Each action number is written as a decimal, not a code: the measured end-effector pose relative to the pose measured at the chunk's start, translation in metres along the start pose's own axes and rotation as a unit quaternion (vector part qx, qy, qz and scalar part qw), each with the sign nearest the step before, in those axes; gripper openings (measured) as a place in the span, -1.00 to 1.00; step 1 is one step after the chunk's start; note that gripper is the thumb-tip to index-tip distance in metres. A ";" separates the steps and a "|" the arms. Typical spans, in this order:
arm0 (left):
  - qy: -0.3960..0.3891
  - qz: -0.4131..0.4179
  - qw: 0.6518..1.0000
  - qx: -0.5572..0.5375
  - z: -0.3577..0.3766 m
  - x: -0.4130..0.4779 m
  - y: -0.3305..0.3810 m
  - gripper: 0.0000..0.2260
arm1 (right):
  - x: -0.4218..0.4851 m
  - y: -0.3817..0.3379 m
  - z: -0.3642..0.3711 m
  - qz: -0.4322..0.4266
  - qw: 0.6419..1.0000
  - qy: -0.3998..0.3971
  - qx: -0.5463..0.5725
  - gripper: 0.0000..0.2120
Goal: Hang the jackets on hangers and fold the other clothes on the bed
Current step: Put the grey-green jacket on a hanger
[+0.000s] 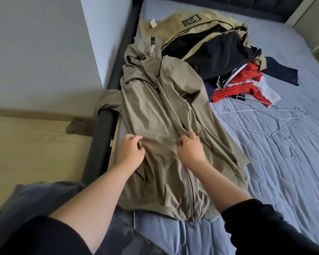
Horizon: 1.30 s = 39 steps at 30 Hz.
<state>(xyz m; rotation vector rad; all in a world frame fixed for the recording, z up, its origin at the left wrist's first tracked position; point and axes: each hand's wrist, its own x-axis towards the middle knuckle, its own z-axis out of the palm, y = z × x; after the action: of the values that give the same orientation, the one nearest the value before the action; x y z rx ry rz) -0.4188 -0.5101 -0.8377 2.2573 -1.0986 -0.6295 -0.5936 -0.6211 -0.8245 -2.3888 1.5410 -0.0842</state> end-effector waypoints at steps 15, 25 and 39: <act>-0.032 -0.187 0.924 -0.333 -0.028 0.057 -0.009 -0.49 | 0.069 -0.028 -0.030 -0.032 0.931 -0.210 -0.297 -0.68; -0.008 -0.124 0.950 -0.287 -0.010 0.083 0.014 -0.48 | 0.058 -0.042 -0.051 -0.075 0.972 -0.188 -0.115 -0.79; 0.055 0.089 0.995 -0.006 -0.014 0.073 0.033 -0.58 | 0.105 -0.021 -0.023 -0.028 0.957 -0.273 -0.096 -0.81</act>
<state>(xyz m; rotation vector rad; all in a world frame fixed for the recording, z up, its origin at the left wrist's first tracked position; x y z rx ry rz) -0.3877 -0.5832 -0.8188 2.1274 -1.2192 -0.4322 -0.5351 -0.7126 -0.8079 -2.3161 1.2579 0.6865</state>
